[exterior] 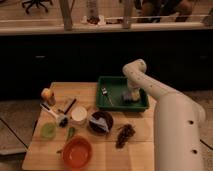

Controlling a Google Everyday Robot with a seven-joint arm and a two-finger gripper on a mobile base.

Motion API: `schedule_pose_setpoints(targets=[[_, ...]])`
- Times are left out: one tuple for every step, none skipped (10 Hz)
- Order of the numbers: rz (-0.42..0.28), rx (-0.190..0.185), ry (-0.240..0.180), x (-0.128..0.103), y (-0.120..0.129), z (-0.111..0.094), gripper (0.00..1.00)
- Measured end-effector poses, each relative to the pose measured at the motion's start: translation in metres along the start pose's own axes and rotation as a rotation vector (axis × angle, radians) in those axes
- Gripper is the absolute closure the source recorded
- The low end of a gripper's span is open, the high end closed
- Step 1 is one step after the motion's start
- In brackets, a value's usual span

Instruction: Wipe tray with sponge

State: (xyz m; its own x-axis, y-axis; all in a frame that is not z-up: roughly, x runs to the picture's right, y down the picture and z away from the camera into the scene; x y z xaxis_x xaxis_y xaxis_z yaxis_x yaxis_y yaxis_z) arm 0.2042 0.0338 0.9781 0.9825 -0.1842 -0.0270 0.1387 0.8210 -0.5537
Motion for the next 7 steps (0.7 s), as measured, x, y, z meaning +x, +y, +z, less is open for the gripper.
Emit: schedule_pose_setpoints(targets=[[-0.009,0.003,-0.005,-0.005,-0.003,-0.002,1.00],[-0.028,0.001,-0.012,-0.014,-0.003,-0.003,1.00],[-0.053,0.003,-0.025,-0.025,-0.001,-0.006,1.00],[-0.093,0.006,-0.043,-0.043,0.003,-0.010,1.00],[-0.125,0.009,-0.059,-0.055,0.011,-0.014,1.00],[-0.158,0.002,-0.060,-0.059,0.025,-0.015,1.00],[-0.190,-0.009,-0.059,-0.060,0.043,-0.017,1.00]])
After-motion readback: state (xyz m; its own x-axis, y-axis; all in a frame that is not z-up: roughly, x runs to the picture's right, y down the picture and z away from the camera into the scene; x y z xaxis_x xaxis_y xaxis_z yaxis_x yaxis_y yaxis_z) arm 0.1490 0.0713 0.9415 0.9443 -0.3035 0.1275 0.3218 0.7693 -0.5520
